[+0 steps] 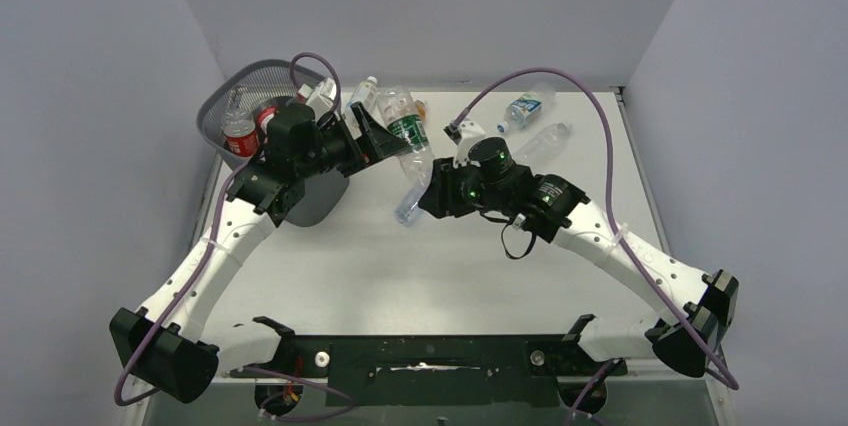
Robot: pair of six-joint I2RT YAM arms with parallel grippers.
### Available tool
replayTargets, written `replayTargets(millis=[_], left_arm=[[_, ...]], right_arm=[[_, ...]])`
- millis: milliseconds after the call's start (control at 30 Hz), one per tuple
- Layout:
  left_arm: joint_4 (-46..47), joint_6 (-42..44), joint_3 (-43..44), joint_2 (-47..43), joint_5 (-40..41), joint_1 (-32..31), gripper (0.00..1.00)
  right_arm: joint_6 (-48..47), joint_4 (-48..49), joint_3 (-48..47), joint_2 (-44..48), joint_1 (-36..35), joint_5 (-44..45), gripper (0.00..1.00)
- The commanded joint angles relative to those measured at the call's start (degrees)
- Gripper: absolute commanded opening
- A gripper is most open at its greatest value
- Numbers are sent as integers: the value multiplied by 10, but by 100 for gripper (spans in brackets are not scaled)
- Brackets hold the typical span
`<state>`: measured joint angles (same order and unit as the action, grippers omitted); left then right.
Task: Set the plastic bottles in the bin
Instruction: Pick up the plastic bottle at the center of the board.
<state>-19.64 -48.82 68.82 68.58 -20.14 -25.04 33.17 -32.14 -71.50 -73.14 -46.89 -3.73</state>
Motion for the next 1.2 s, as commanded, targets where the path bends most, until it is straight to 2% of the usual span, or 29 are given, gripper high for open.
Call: replayTargets(millis=[0, 300, 400, 500, 667, 767, 900, 933, 1033, 1167], left_arm=[[48, -7, 0, -25, 31, -4, 87], [57, -12, -7, -28, 44, -9, 86], [58, -11, -7, -29, 47, -11, 81], [53, -7, -4, -28, 47, -11, 68], [37, 3, 8, -27, 44, -11, 38], [18, 17, 22, -23, 46, -10, 36], [-20, 49, 66, -8, 46, 5, 36], [-31, 60, 83, -1, 40, 14, 36], [-68, 89, 140, 23, 9, 60, 36], [-120, 132, 226, 49, -15, 138, 36]], right_arm=[[16, 22, -40, 6, -30, 28, 26], [27, 25, -54, -12, -83, 54, 26], [28, 24, -60, -16, -90, 59, 26], [29, 24, -63, -18, -93, 61, 26], [29, 21, -69, -22, -95, 66, 27], [31, 20, -72, -22, -96, 68, 45], [37, 15, -75, -17, -99, 77, 82], [38, 12, -76, -15, -100, 79, 87], [42, 3, -78, -5, -101, 87, 93], [47, -10, -72, 20, -103, 100, 96]])
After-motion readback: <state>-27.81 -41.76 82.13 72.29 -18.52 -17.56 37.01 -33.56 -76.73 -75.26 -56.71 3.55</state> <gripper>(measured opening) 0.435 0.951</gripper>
